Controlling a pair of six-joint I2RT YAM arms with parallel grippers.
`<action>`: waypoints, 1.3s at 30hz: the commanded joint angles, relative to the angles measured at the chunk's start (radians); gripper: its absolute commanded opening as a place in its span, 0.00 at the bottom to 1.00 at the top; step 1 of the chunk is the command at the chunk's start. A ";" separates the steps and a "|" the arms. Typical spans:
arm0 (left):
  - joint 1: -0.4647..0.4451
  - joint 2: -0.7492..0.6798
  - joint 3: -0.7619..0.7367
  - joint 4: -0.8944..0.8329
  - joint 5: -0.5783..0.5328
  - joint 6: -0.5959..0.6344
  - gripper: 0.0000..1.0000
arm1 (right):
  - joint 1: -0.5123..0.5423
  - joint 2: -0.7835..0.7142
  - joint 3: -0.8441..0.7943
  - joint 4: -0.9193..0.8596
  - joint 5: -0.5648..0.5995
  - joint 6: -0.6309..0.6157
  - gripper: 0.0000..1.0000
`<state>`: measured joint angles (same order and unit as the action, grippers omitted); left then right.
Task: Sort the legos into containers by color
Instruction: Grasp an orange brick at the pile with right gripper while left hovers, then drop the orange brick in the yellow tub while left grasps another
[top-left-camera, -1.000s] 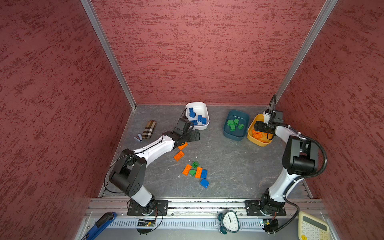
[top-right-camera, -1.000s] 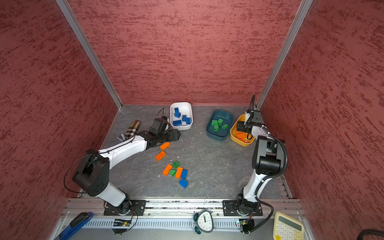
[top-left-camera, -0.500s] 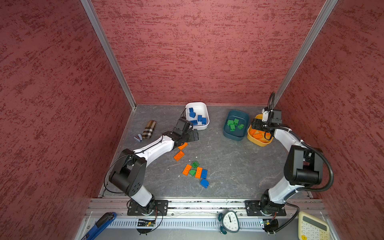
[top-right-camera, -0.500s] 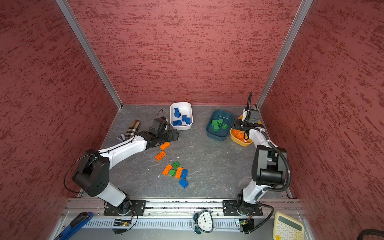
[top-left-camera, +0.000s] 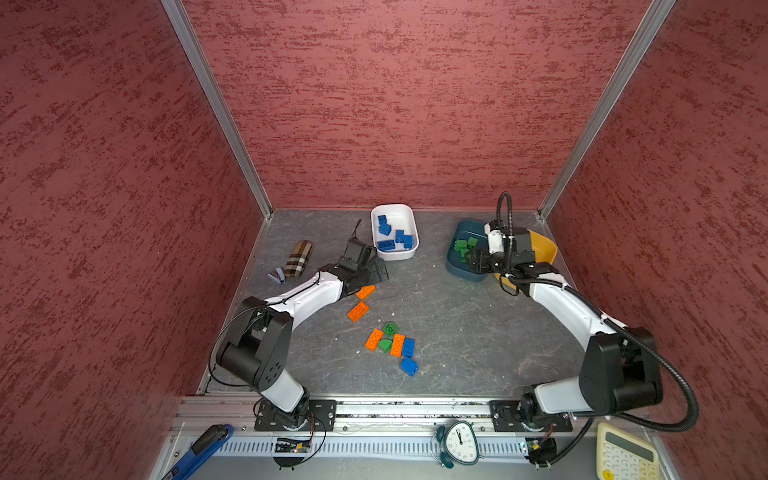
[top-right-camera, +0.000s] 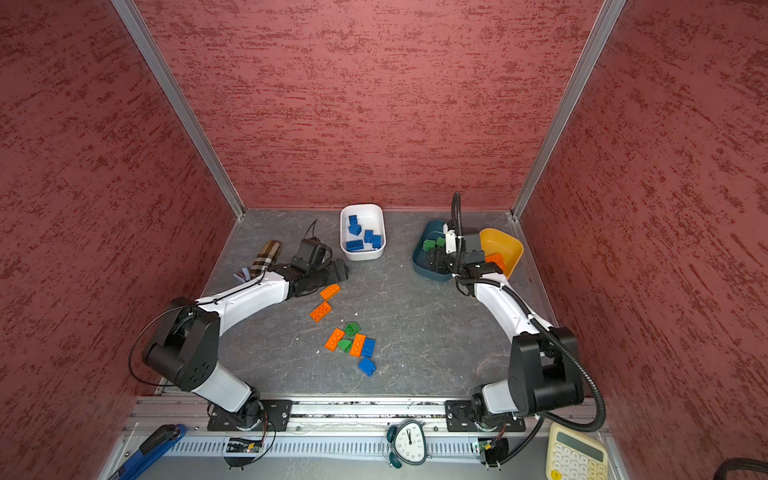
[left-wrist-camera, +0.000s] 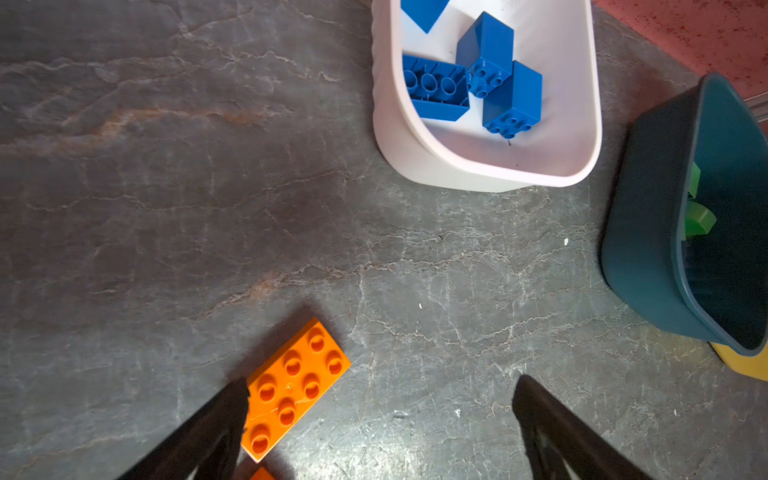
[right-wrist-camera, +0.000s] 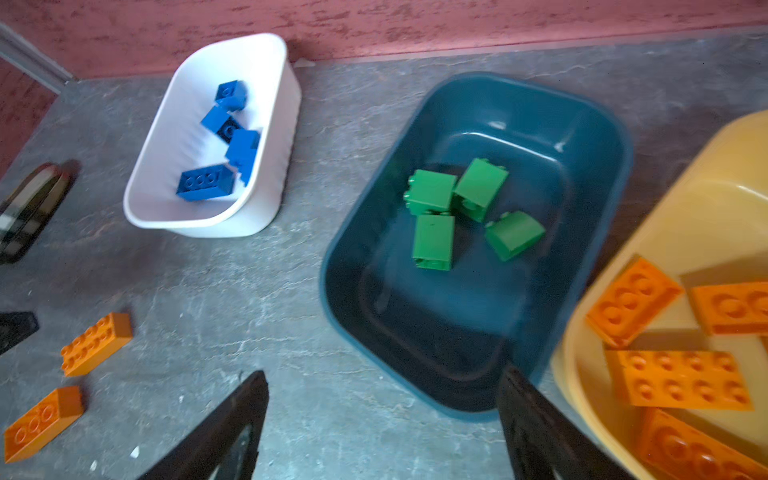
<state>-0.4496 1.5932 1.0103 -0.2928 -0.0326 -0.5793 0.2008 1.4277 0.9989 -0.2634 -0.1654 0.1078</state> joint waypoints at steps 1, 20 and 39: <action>0.011 -0.043 -0.013 -0.017 -0.020 -0.037 0.99 | 0.111 -0.016 -0.017 -0.045 0.046 -0.037 0.87; 0.074 -0.094 -0.072 -0.172 -0.113 -0.189 0.99 | 0.683 0.215 -0.012 -0.132 -0.211 -0.532 0.86; 0.097 -0.169 -0.177 -0.152 -0.126 -0.208 0.99 | 0.784 0.389 0.015 -0.084 0.014 -0.526 0.89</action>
<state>-0.3607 1.4525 0.8467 -0.4519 -0.1406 -0.7811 0.9802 1.7935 1.0069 -0.3367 -0.2058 -0.3962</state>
